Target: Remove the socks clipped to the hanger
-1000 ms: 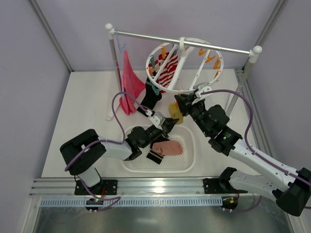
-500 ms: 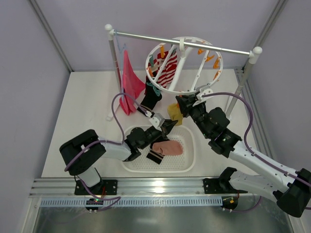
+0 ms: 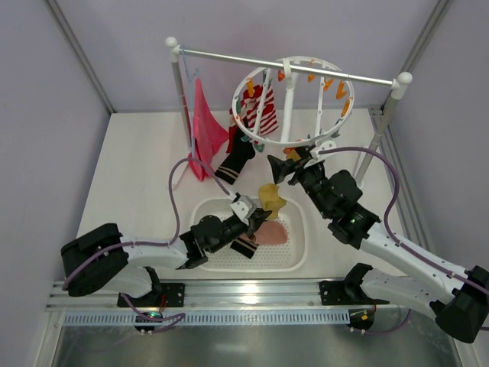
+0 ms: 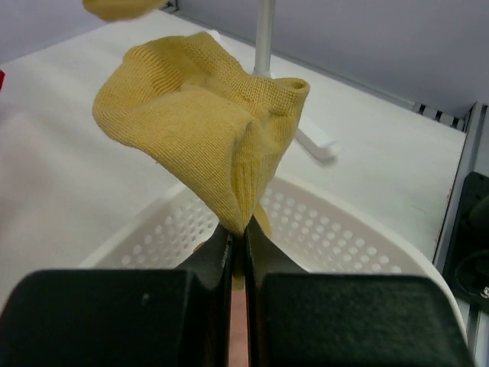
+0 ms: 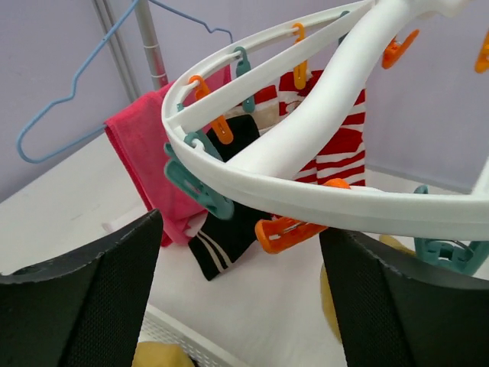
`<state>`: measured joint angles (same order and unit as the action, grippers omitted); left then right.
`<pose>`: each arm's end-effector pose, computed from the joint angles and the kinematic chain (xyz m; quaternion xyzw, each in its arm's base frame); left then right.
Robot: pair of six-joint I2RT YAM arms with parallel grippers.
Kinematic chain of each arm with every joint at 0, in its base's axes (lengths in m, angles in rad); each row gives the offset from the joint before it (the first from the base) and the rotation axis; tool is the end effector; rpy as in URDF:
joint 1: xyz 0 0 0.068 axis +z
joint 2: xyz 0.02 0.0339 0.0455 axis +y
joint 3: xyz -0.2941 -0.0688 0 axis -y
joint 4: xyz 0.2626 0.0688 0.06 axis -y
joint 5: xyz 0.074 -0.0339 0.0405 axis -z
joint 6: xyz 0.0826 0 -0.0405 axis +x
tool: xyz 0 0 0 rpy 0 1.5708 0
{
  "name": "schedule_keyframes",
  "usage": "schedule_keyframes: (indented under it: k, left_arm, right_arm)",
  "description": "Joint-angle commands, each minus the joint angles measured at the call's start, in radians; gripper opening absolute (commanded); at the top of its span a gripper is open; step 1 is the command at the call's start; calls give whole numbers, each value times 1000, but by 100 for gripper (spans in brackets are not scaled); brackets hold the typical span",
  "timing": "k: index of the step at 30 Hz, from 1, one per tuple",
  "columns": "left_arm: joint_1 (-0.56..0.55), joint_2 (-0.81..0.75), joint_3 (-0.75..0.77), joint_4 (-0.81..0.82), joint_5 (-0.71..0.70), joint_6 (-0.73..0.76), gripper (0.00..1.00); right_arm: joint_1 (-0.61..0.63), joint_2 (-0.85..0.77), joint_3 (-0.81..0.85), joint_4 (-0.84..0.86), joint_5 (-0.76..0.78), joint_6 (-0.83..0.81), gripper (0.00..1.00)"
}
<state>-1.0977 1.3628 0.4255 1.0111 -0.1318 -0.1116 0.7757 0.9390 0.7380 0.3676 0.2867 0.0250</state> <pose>0.1548 -0.2786 0.2366 0.2789 0.6210 -0.3788 0.6270 0.2068 0.1701 0.3826 -0.1329 0.6347 0.2095 0.7319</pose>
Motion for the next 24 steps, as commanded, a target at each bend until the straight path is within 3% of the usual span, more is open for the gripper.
schedule_keyframes:
  k: [1,5,10,13,14,18,19,20,21,23,24]
  left_arm:
    - [-51,-56,9,-178,-110,4,0]
    - [-94,-91,-42,-230,-184,-57,0]
    - [-126,-140,-64,-327,-221,-138,0]
    - [-136,-113,-60,-345,-247,-152,0]
    - [-137,-100,-59,-344,-252,-158,0]
    - [-146,-50,-36,-342,-269,-177,0]
    - [-149,-42,-27,-364,-269,-181,5]
    - [-151,-31,-16,-373,-269,-191,21]
    - [-165,-25,-11,-381,-276,-191,74]
    - [-182,-16,2,-391,-301,-188,99]
    - [-203,-14,7,-408,-343,-185,100]
  right_arm:
    - [-3,-32,-22,37,14,0,85]
    - [-3,-71,-61,36,16,13,92]
    - [-1,-120,-104,40,17,29,93]
    - [-3,-143,-121,37,9,41,94]
    - [-1,-146,-129,34,6,44,100]
    - [-1,-157,-140,30,14,43,100]
    - [-1,-152,-140,28,17,39,100]
    - [-1,-151,-135,22,22,38,99]
    - [-1,-146,-134,21,23,35,100]
    - [-1,-141,-132,19,22,35,100]
    - [-3,-141,-134,19,22,35,100]
